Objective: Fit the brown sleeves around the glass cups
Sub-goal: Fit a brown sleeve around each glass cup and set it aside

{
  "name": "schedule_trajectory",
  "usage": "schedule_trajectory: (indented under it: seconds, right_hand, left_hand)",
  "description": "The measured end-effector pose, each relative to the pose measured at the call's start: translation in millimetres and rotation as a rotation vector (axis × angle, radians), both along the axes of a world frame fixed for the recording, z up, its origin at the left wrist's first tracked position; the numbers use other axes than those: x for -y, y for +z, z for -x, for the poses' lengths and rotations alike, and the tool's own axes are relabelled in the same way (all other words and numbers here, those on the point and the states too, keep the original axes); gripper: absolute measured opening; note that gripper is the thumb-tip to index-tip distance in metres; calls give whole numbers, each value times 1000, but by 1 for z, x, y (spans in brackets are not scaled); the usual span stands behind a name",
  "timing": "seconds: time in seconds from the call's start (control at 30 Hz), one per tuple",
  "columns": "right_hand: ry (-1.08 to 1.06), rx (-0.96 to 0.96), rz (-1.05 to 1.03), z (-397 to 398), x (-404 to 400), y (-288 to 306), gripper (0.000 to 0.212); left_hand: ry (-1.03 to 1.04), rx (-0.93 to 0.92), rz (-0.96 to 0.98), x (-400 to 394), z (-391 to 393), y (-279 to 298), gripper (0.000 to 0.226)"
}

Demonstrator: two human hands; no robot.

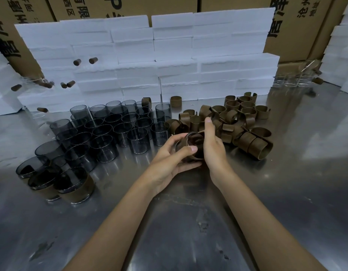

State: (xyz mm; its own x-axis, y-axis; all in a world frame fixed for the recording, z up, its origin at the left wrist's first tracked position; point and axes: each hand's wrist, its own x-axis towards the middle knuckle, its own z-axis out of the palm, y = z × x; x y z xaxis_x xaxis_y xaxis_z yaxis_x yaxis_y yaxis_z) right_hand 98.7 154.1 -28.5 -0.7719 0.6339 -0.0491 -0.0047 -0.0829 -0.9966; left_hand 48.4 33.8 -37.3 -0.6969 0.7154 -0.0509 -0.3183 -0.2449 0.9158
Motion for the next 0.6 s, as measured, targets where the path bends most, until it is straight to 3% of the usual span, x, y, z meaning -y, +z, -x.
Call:
schedule_trajectory:
  seconds: [0.23,0.33,0.47,0.6]
  right_hand:
    - [-94,-66,105,2,-1,-4,51]
    - [-154,-109,20,6,6,-6,52]
    - [-144,-198,-191,9,22,-13,46]
    - [-73,-220,-170,9,26,-13,35]
  left_hand:
    - [-3,10,-33,-3,-7,5,53]
    - [12,116,-68,-5,-7,12,56]
    - [162,146,12,-3,-4,10,41]
    - [379,0,117,-7,-4,6,26]
